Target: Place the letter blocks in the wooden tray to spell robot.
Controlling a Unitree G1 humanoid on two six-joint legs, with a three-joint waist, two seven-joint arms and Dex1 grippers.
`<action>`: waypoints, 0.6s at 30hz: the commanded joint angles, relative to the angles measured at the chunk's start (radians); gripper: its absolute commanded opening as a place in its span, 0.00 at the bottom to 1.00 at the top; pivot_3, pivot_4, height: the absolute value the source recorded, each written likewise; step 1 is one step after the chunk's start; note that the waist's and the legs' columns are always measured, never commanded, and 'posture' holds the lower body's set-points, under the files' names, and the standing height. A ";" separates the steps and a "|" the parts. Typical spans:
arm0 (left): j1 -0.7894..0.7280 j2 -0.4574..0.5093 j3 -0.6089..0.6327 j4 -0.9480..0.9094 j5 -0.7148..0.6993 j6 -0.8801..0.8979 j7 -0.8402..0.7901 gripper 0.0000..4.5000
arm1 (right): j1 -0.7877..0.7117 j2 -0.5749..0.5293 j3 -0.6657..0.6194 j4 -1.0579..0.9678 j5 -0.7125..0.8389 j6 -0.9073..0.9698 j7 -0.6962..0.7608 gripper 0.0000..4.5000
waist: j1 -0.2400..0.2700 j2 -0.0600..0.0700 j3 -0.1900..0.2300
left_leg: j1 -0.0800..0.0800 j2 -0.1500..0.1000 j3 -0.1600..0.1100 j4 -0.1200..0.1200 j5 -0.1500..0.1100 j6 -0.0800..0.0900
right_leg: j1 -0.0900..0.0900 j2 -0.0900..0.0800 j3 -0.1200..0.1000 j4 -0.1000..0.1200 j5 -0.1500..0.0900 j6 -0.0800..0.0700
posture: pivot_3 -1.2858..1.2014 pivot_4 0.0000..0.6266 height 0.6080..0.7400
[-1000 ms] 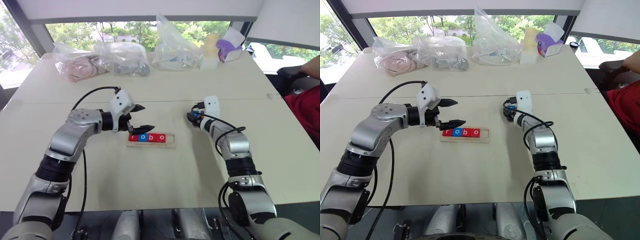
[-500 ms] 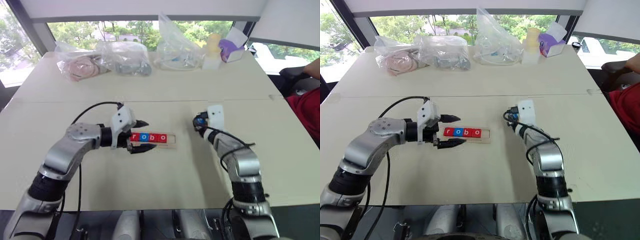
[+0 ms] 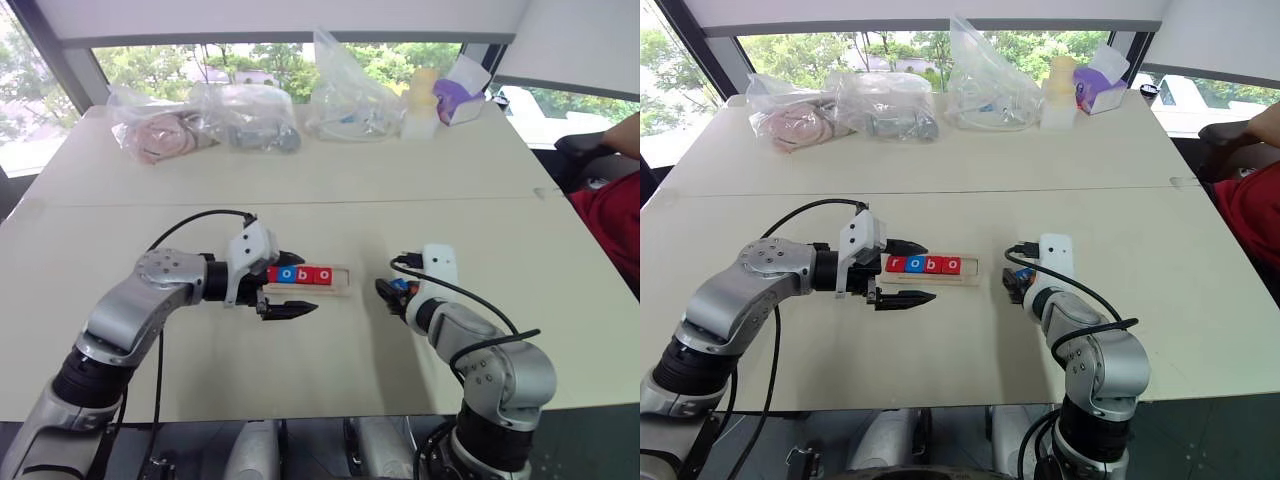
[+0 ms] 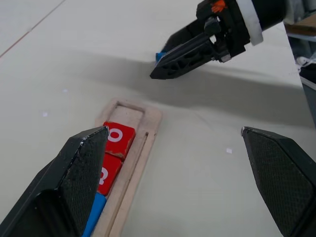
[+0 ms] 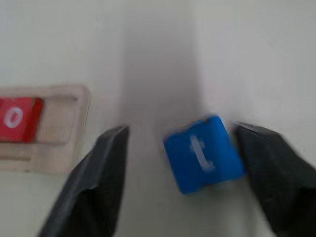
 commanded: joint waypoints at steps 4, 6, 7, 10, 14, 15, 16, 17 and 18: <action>-0.015 0.040 0.075 -0.021 -0.027 0.003 -0.006 1.00 | -0.063 -0.281 0.096 0.036 -0.005 -0.259 0.159 0.98 | 0.000 0.000 0.000 | -0.001 -0.001 0.001 0.001 0.000 0.000 | 0.000 -0.001 0.000 -0.001 0.000 0.000 | 0.52 0.24 0.96; -0.004 0.064 0.098 -0.028 -0.054 0.018 -0.026 1.00 | -0.068 -0.424 0.155 0.061 -0.001 -0.442 0.299 0.98 | 0.000 0.000 0.001 | -0.001 -0.001 0.002 0.001 0.000 0.000 | 0.000 -0.001 0.000 -0.002 0.000 0.000 | 0.52 0.24 0.96; 0.012 0.090 0.125 -0.041 -0.095 0.042 -0.057 1.00 | -0.070 -0.460 0.108 0.081 0.085 -0.508 0.431 0.98 | -0.001 0.000 0.000 | 0.000 -0.001 0.002 0.000 0.000 0.000 | 0.001 -0.001 0.000 -0.003 0.000 0.001 | 0.52 0.24 0.96; 0.044 0.161 0.185 -0.077 -0.187 0.102 -0.121 1.00 | -0.043 -0.609 0.026 0.187 0.231 -0.707 0.781 0.98 | -0.001 -0.001 0.001 | 0.000 0.000 0.001 -0.001 -0.001 0.002 | 0.001 0.002 0.000 -0.003 -0.001 0.001 | 0.52 0.24 0.96; 0.068 0.232 0.217 -0.104 -0.237 0.126 -0.171 1.00 | -0.029 -0.807 0.075 0.448 0.182 -0.971 1.063 0.98 | 0.005 -0.003 0.003 | 0.000 0.000 0.000 0.000 -0.002 0.003 | 0.003 0.000 -0.002 -0.004 -0.001 0.001 | 0.52 0.24 0.96; 0.075 0.247 0.222 -0.111 -0.247 0.131 -0.182 1.00 | -0.034 -0.842 0.099 0.506 0.163 -1.030 1.119 0.98 | 0.005 -0.003 0.003 | 0.000 0.000 0.001 0.000 -0.001 0.003 | 0.003 -0.001 -0.001 -0.004 -0.001 0.001 | 0.52 0.24 0.96; 0.082 0.260 0.225 -0.118 -0.254 0.132 -0.194 1.00 | -0.042 -0.865 0.120 0.553 0.151 -1.076 1.164 0.98 | 0.004 -0.003 0.003 | 0.000 0.000 0.001 0.001 -0.002 0.003 | 0.004 -0.001 -0.001 -0.006 -0.001 0.001 | 0.52 0.24 0.96; 0.090 0.273 0.225 -0.125 -0.257 0.130 -0.202 1.00 | -0.052 -0.877 0.136 0.593 0.143 -1.116 1.198 0.98 | 0.004 -0.004 0.003 | 0.000 0.000 0.001 0.001 -0.001 0.003 | 0.005 -0.001 -0.001 -0.007 -0.001 0.001 | 0.52 0.24 0.96; 0.099 0.282 0.226 -0.133 -0.259 0.128 -0.206 1.00 | -0.068 -0.885 0.153 0.633 0.142 -1.145 1.238 0.98 | 0.001 -0.004 0.003 | 0.000 0.000 0.002 0.001 -0.001 0.003 | 0.005 -0.001 -0.001 -0.007 -0.001 0.001 | 0.52 0.24 0.96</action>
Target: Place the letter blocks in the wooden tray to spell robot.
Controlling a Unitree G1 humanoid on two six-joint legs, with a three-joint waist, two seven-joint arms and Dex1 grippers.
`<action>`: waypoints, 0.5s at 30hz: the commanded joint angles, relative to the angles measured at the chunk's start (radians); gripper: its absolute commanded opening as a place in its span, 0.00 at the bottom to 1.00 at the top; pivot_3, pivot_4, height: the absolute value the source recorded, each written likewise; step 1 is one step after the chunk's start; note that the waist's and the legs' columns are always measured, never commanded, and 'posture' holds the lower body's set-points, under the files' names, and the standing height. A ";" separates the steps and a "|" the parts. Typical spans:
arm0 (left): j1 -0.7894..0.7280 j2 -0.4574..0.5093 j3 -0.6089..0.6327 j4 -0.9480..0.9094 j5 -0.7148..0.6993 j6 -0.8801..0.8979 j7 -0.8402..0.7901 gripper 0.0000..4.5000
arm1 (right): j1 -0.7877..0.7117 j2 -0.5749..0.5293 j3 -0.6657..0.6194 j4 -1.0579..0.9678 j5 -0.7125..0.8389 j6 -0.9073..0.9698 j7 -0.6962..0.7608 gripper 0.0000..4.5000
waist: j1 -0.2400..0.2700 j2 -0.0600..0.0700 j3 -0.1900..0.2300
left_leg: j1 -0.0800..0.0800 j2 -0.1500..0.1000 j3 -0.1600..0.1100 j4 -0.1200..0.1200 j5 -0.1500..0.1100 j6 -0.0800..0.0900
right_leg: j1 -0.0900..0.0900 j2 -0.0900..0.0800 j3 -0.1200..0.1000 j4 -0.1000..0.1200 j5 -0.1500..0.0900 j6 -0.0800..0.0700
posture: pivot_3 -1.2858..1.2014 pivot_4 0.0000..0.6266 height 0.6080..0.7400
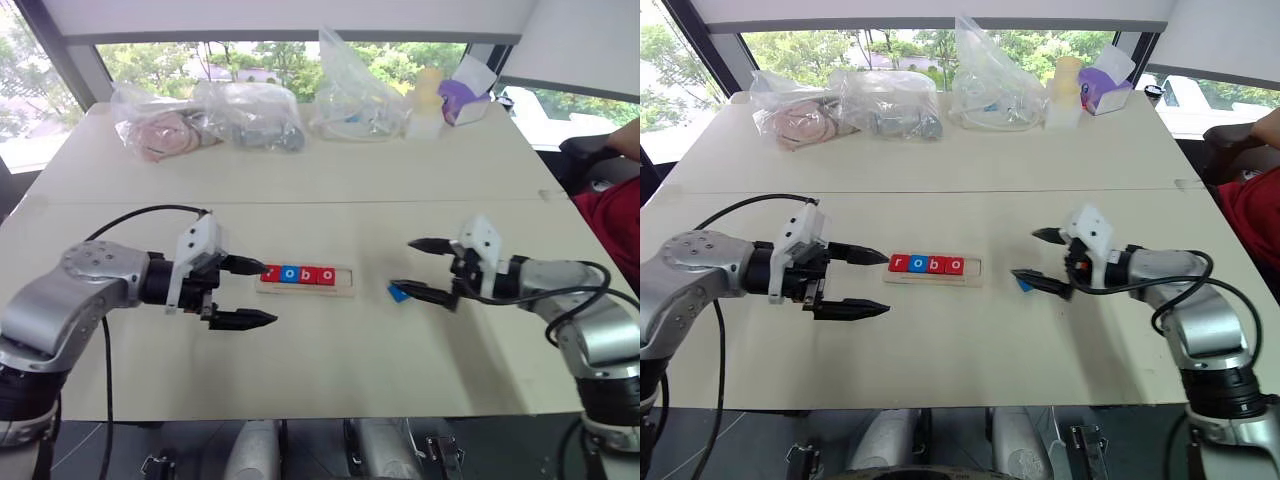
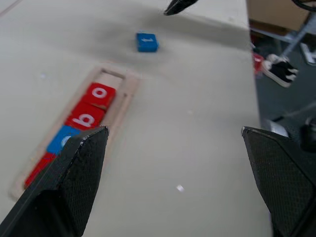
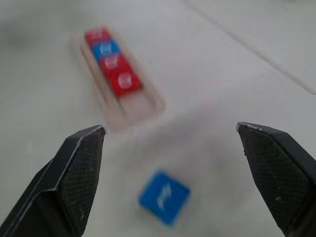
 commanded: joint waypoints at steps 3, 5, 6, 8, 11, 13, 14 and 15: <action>0.027 0.034 0.032 -0.055 -0.033 -0.003 -0.014 1.00 | -0.073 -0.029 0.087 0.169 -0.036 -0.199 0.201 0.98 | -0.005 0.000 0.000 | 0.001 0.001 0.001 0.000 0.000 0.000 | 0.000 0.001 0.001 0.000 0.000 0.000 | 0.52 0.24 0.96; 0.041 0.026 0.041 -0.078 -0.044 0.012 0.017 1.00 | -0.110 -0.022 0.132 0.266 -0.083 -0.290 0.244 0.98 | -0.003 0.000 0.000 | 0.001 0.001 0.000 0.000 0.000 0.000 | 0.000 0.001 0.001 0.001 0.000 0.000 | 0.52 0.24 0.96; 0.047 0.024 0.044 -0.089 -0.049 0.017 0.030 1.00 | -0.128 -0.017 0.148 0.307 -0.099 -0.329 0.260 0.98 | -0.002 0.000 0.000 | 0.001 0.001 0.000 0.000 0.000 0.000 | 0.000 0.001 0.001 0.001 0.000 0.000 | 0.52 0.24 0.96; 0.059 0.026 0.045 -0.105 -0.050 0.023 0.048 1.00 | -0.176 0.001 0.172 0.389 -0.131 -0.397 0.276 0.98 | -0.001 0.000 0.001 | 0.001 0.001 0.000 0.000 0.000 0.000 | 0.000 0.001 0.001 0.001 0.000 0.000 | 0.52 0.24 0.96; 0.074 0.034 0.044 -0.121 -0.046 0.025 0.068 1.00 | -0.266 0.030 0.209 0.543 -0.184 -0.506 0.299 0.98 | -0.001 0.000 0.001 | 0.001 0.001 0.000 0.000 0.000 0.000 | 0.000 0.000 0.001 0.001 0.001 0.000 | 0.52 0.24 0.96; 0.079 0.039 0.051 -0.127 -0.051 0.029 0.076 1.00 | -0.320 0.048 0.232 0.642 -0.215 -0.573 0.318 0.98 | -0.003 0.000 0.001 | 0.001 0.001 0.001 0.000 0.000 0.000 | 0.000 0.000 0.001 0.001 0.001 0.000 | 0.52 0.24 0.96; 0.081 0.041 0.053 -0.129 -0.054 0.030 0.077 1.00 | -0.337 0.055 0.238 0.675 -0.224 -0.598 0.325 0.98 | -0.002 0.000 0.001 | 0.001 0.001 0.001 0.000 0.000 0.000 | 0.000 0.000 0.001 0.002 0.001 0.000 | 0.52 0.24 0.96; 0.082 0.044 0.055 -0.129 -0.056 0.032 0.080 1.00 | -0.356 0.062 0.248 0.712 -0.236 -0.627 0.337 0.98 | -0.002 0.000 0.001 | 0.001 0.001 0.000 0.000 0.000 0.000 | 0.000 0.000 0.001 0.002 0.001 0.000 | 0.52 0.24 0.96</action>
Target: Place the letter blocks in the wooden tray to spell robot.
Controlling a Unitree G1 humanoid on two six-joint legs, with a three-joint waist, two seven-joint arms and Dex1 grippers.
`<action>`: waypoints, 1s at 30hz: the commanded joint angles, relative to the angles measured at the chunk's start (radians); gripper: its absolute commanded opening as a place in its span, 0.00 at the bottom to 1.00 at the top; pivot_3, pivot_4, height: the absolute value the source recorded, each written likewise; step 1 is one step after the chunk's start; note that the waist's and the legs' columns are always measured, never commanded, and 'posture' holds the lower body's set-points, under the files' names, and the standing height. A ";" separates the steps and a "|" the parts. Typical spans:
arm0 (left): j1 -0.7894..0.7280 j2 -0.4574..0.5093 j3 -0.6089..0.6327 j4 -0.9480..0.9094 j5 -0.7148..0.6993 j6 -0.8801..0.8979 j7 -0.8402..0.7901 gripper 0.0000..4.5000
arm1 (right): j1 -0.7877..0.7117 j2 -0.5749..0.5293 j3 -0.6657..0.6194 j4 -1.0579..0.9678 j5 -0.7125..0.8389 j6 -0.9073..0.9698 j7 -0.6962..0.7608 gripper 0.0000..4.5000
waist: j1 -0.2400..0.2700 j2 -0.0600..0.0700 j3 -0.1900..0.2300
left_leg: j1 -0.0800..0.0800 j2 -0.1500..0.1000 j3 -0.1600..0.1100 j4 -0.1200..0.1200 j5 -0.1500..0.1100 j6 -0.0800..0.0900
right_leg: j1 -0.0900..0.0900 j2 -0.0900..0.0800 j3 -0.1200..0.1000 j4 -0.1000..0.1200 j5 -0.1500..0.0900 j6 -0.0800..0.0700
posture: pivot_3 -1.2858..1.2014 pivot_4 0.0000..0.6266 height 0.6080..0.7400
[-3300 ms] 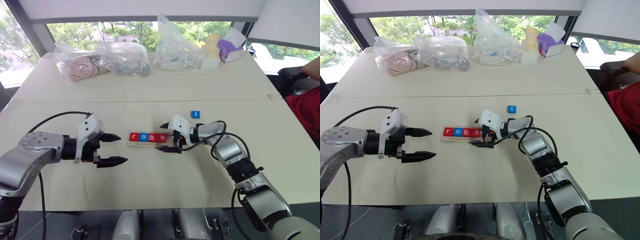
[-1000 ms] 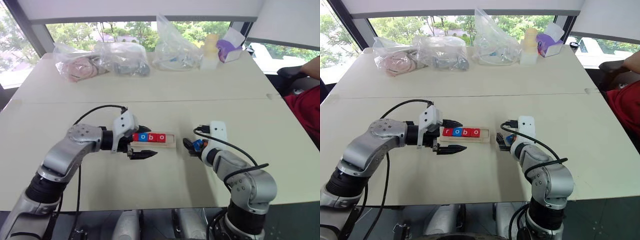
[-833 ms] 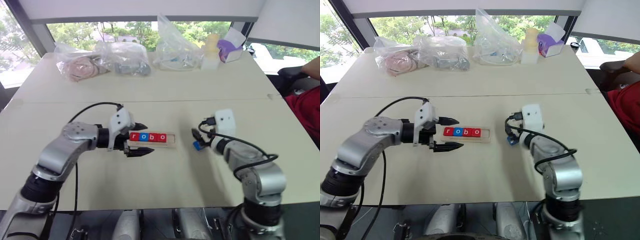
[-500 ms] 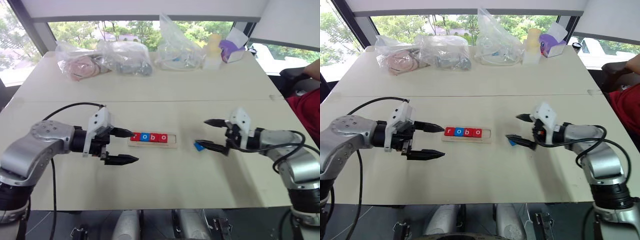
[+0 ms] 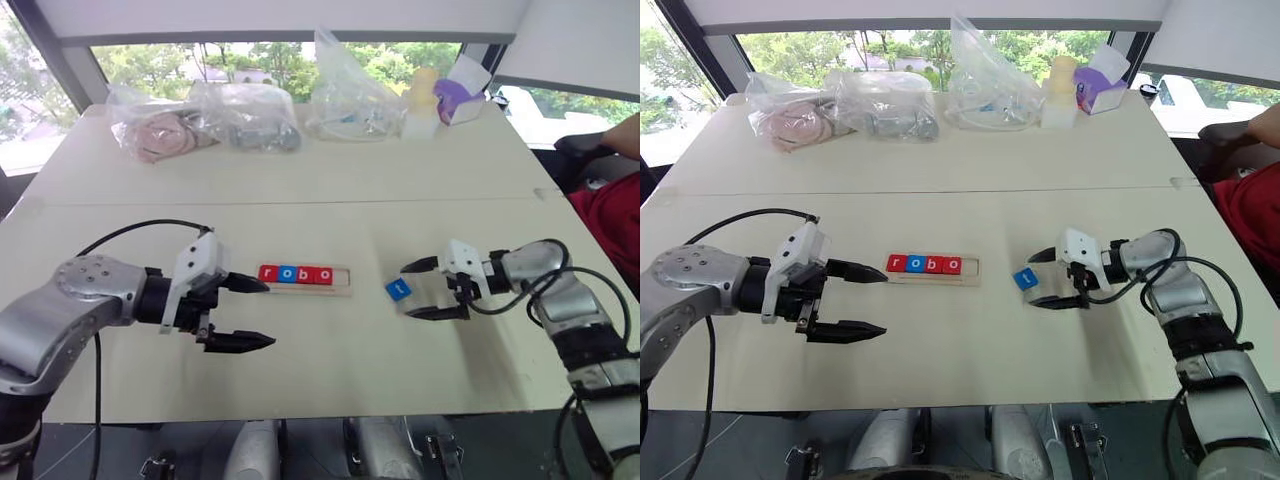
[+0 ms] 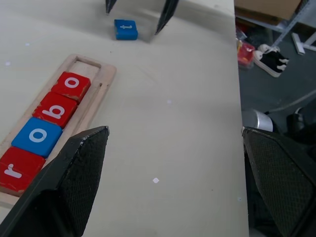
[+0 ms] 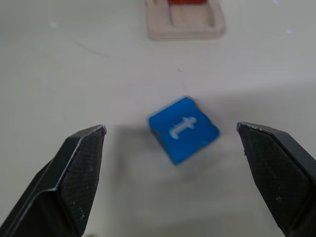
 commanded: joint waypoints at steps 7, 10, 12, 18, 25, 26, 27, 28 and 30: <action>-0.001 0.022 0.036 -0.022 -0.016 0.015 0.028 1.00 | -0.152 0.081 0.059 0.292 -0.083 -0.201 0.113 0.68 | -0.001 0.000 0.000 | 0.001 0.000 0.000 0.000 0.000 0.000 | 0.000 0.000 0.000 0.003 0.000 0.000 | 0.52 0.24 0.96; 0.007 0.029 0.045 -0.012 -0.009 0.013 0.031 1.00 | -0.156 0.092 0.049 0.305 -0.079 -0.204 0.115 0.32 | -0.001 0.000 0.000 | 0.003 0.000 0.000 0.000 0.000 0.000 | 0.002 0.000 0.000 0.003 0.000 0.000 | 0.52 0.24 0.96; 0.018 0.035 0.051 -0.005 -0.004 0.007 0.029 1.00 | -0.162 0.094 0.036 0.298 -0.081 -0.192 0.089 0.25 | -0.002 0.000 0.000 | 0.006 0.000 0.000 0.000 0.000 0.000 | 0.004 0.000 0.000 0.003 0.000 0.000 | 0.52 0.24 0.96; 0.017 0.041 0.044 0.028 0.016 -0.020 0.025 1.00 | -0.165 0.136 -0.031 0.020 0.024 0.134 -0.009 0.25 | -0.003 0.001 0.001 | 0.008 0.000 0.001 0.000 0.001 -0.001 | 0.004 0.000 0.002 0.006 0.000 -0.001 | 0.52 0.24 0.96; 0.000 0.028 0.013 0.050 0.038 -0.046 0.019 1.00 | -0.180 0.180 0.031 -0.139 -0.057 0.336 -0.158 0.25 | 0.005 0.001 0.001 | 0.005 -0.001 -0.001 -0.001 0.001 -0.001 | 0.003 -0.001 0.000 0.006 0.000 -0.001 | 0.52 0.24 0.96; -0.001 0.026 0.009 0.052 0.042 -0.049 0.019 1.00 | -0.187 0.187 0.037 -0.134 -0.063 0.341 -0.169 0.25 | 0.005 0.001 0.001 | 0.004 -0.001 -0.001 -0.001 0.001 -0.001 | 0.002 -0.001 0.000 0.005 0.000 -0.001 | 0.52 0.24 0.96; 0.000 0.024 0.007 0.053 0.045 -0.052 0.020 1.00 | -0.193 0.193 0.046 -0.131 -0.073 0.349 -0.181 0.25 | 0.005 0.001 0.001 | 0.003 -0.001 0.000 0.000 0.001 -0.001 | 0.001 -0.002 0.000 0.005 0.000 -0.001 | 0.52 0.24 0.96; 0.001 0.022 0.007 0.053 0.047 -0.055 0.022 1.00 | -0.195 0.198 0.053 -0.136 -0.080 0.358 -0.190 0.25 | 0.004 0.001 0.001 | 0.002 -0.001 0.000 0.000 0.001 -0.001 | 0.000 -0.002 0.001 0.005 0.000 -0.001 | 0.52 0.24 0.96; 0.006 0.018 0.005 0.055 0.061 -0.062 0.029 1.00 | -0.196 0.207 0.064 -0.157 -0.089 0.394 -0.212 0.25 | 0.003 0.001 0.001 | 0.002 -0.001 0.000 0.000 0.001 -0.001 | -0.001 -0.002 0.000 0.005 0.000 -0.001 | 0.52 0.24 0.96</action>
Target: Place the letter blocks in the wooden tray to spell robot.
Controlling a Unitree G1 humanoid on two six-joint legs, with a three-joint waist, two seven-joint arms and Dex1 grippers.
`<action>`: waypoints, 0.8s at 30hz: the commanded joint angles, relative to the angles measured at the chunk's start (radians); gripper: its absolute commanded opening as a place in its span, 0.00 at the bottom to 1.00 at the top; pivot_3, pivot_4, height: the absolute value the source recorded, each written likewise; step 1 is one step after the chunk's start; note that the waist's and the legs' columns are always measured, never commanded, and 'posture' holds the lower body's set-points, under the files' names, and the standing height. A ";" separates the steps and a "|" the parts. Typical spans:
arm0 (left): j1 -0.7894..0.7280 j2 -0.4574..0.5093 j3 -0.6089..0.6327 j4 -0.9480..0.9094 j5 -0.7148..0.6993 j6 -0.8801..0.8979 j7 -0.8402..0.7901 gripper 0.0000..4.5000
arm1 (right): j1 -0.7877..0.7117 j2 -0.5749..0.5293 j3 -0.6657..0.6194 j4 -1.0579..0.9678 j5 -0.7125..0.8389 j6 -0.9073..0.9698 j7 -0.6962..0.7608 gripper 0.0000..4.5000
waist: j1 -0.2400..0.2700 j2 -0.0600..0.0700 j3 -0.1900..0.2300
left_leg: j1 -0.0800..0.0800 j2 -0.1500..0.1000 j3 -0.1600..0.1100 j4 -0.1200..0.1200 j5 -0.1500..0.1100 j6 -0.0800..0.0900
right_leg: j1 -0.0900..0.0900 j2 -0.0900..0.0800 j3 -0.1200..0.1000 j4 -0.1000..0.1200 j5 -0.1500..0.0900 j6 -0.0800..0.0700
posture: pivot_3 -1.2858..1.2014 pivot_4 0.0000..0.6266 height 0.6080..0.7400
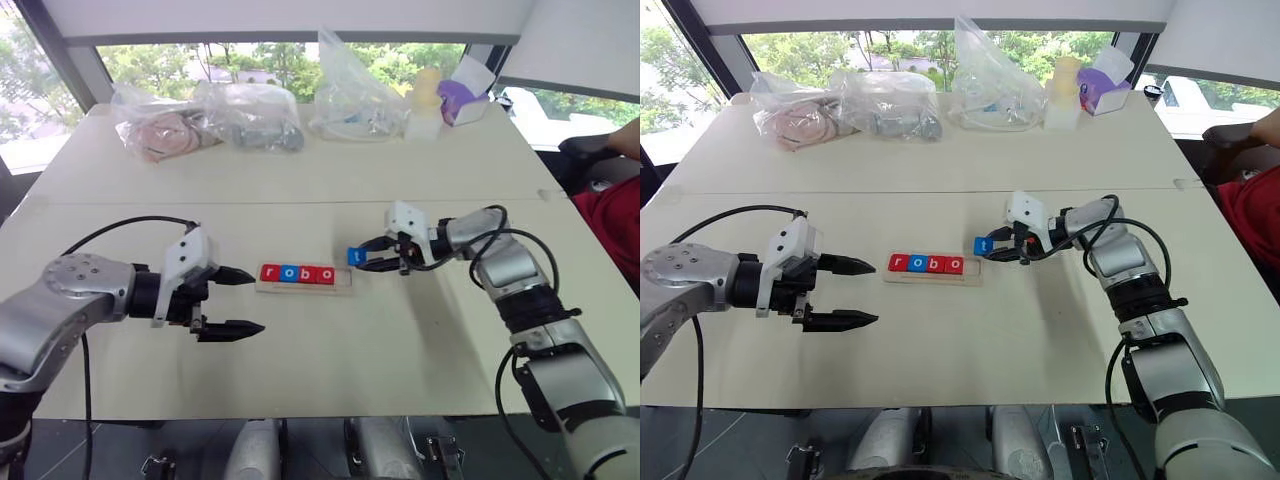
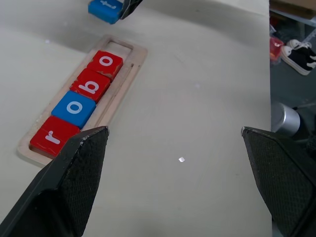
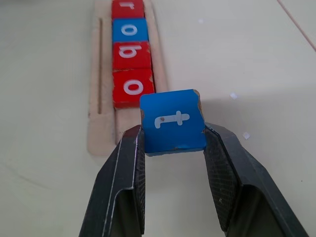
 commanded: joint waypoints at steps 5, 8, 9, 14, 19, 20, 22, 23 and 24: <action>0.007 -0.016 0.006 -0.003 0.035 -0.026 0.035 1.00 | 0.016 0.007 0.022 -0.143 0.000 0.094 -0.022 0.25 | -0.002 0.000 0.000 | 0.000 0.000 -0.001 0.000 0.000 0.000 | -0.001 0.001 0.000 0.000 0.000 0.000 | 0.52 0.24 0.96; 0.016 -0.019 0.008 -0.023 0.024 -0.013 0.040 1.00 | 0.039 0.002 0.027 -0.187 0.005 0.116 -0.018 0.25 | -0.002 0.000 0.000 | 0.000 0.000 -0.001 0.000 0.000 0.000 | -0.001 0.001 0.000 0.000 0.000 0.000 | 0.52 0.24 0.96; 0.017 -0.018 0.009 -0.026 0.022 -0.012 0.040 1.00 | 0.043 0.002 0.028 -0.195 0.004 0.119 -0.021 0.25 | -0.002 0.000 0.000 | -0.001 0.000 -0.001 0.000 0.000 0.000 | -0.001 0.001 -0.001 0.000 0.000 0.000 | 0.52 0.24 0.96; 0.007 -0.021 0.003 -0.001 0.043 -0.026 0.047 1.00 | 0.071 0.005 0.045 -0.237 0.003 0.143 -0.022 0.25 | -0.002 0.000 0.000 | 0.000 0.000 -0.001 0.000 0.000 0.000 | -0.001 0.001 0.000 0.000 0.000 0.000 | 0.52 0.24 0.96; 0.002 -0.028 0.004 -0.012 0.037 -0.014 0.055 1.00 | 0.088 0.012 0.055 -0.238 -0.007 0.142 -0.040 0.25 | -0.002 0.000 0.000 | -0.001 0.000 -0.001 0.000 0.000 0.000 | -0.001 0.001 -0.001 0.000 0.000 0.000 | 0.52 0.24 0.96; 0.001 -0.029 0.004 -0.014 0.036 -0.013 0.058 1.00 | 0.087 0.013 0.058 -0.231 -0.009 0.139 -0.044 0.25 | -0.003 0.000 0.000 | -0.001 0.000 -0.001 0.000 0.000 0.000 | -0.001 0.001 -0.001 0.000 0.000 0.000 | 0.52 0.24 0.96; -0.001 -0.031 0.004 -0.016 0.034 -0.010 0.062 1.00 | 0.083 0.016 0.064 -0.215 -0.017 0.132 -0.055 0.25 | -0.003 0.000 0.000 | -0.001 0.001 -0.001 0.000 0.000 0.000 | -0.001 0.001 -0.001 0.000 0.000 0.000 | 0.52 0.24 0.96; -0.003 -0.032 0.004 -0.016 0.034 -0.008 0.065 1.00 | 0.081 0.017 0.067 -0.207 -0.020 0.128 -0.058 0.25 | -0.003 0.000 0.000 | 0.000 0.001 -0.001 0.000 0.000 0.000 | -0.001 0.001 -0.001 0.000 0.000 0.000 | 0.52 0.24 0.96; -0.004 -0.033 0.006 -0.017 0.033 -0.006 0.068 1.00 | 0.080 0.018 0.069 -0.200 -0.021 0.125 -0.061 0.25 | -0.003 0.000 0.000 | 0.000 0.001 -0.001 0.000 0.000 0.000 | -0.001 0.001 -0.001 0.000 0.000 0.000 | 0.52 0.24 0.96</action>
